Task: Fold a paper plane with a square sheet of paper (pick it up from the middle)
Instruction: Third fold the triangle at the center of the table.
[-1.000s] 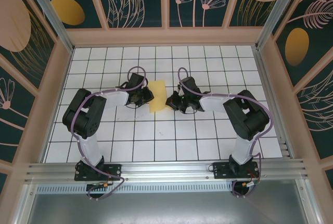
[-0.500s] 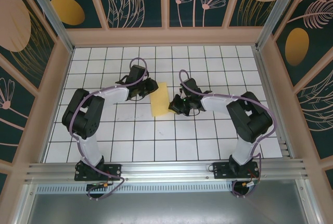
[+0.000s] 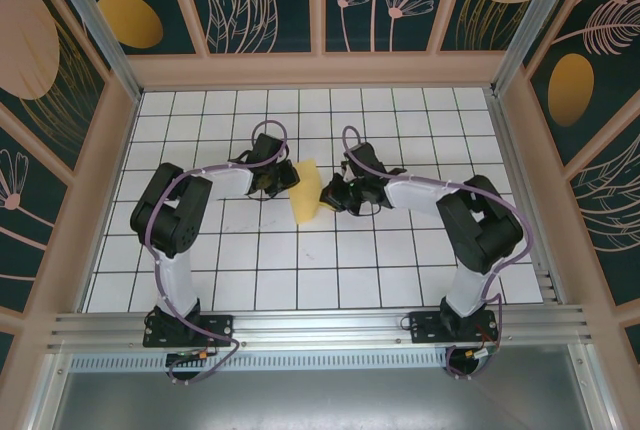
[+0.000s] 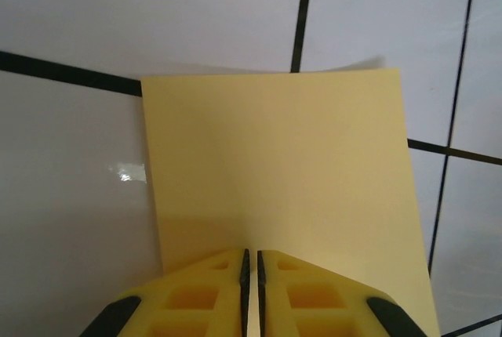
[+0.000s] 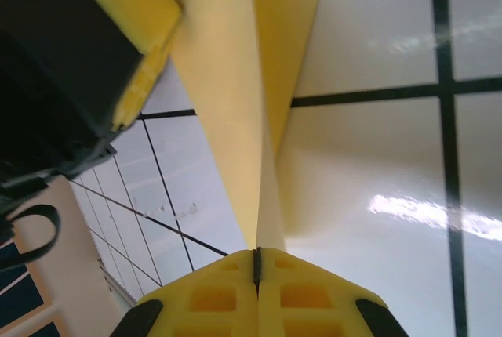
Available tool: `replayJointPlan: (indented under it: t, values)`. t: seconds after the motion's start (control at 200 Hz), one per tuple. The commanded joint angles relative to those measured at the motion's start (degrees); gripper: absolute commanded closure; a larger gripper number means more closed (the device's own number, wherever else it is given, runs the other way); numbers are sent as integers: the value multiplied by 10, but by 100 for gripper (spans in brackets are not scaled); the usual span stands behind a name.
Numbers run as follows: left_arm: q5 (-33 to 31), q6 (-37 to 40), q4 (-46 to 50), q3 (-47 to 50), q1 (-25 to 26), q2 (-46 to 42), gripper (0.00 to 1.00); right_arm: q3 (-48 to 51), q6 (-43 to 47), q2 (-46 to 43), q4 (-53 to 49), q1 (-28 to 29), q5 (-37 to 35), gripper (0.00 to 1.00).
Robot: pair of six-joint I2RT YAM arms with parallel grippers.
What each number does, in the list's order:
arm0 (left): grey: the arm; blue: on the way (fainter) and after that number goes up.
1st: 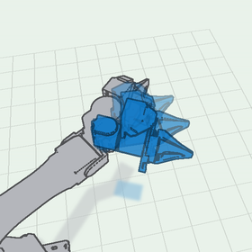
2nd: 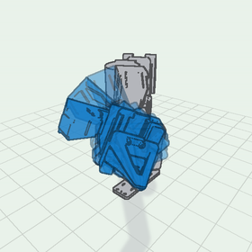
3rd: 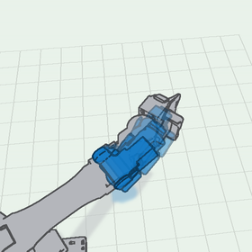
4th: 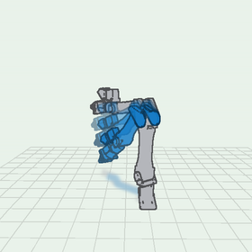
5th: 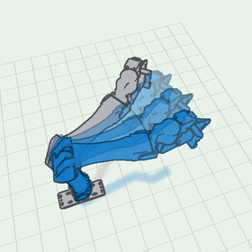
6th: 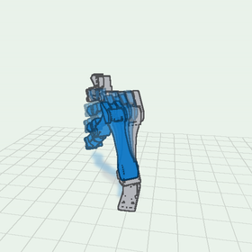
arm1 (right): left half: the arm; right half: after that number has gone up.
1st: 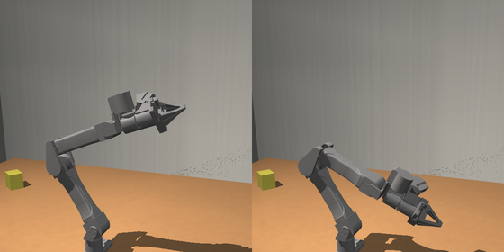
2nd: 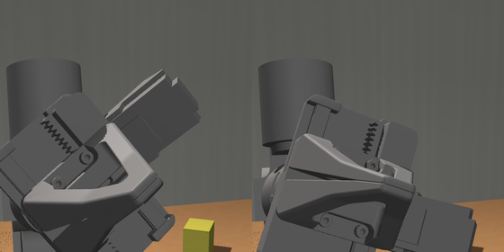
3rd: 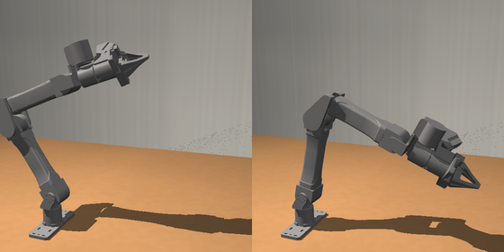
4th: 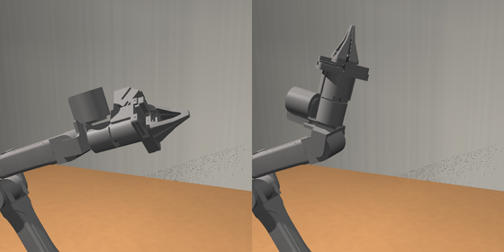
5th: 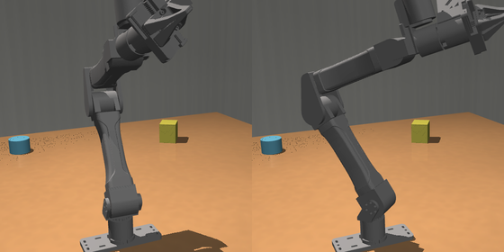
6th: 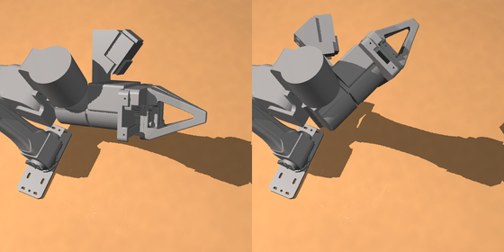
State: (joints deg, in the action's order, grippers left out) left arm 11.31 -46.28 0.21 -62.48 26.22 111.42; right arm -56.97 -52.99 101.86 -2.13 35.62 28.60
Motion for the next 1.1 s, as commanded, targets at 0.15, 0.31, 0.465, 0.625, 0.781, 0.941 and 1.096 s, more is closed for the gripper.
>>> replayJointPlan:
  t: [0.15, 0.31, 0.465, 0.625, 0.781, 0.941, 1.096]
  values:
    - [-6, 22, 20, -16, 1, 12, 87, -54, 9, 51, 26, 9, 17, 100]
    - [-4, 29, 26, -23, 1, 12, 87, -68, 8, 75, 54, 12, 24, 100]
    - [-2, 32, 30, -28, 1, 15, 87, -77, 9, 89, 76, 12, 21, 100]
    - [-1, 34, 34, -32, 1, 17, 87, -84, 12, 104, 86, 14, 31, 100]
    - [2, 34, 35, -33, 1, 12, 88, -83, 6, 112, 100, 14, 41, 100]
    - [-10, 31, 30, -35, -1, -16, 86, -84, 5, 116, 99, 13, 37, 100]
    - [-35, 26, 31, -29, -8, -25, 84, -83, 5, 121, 101, 13, 37, 100]
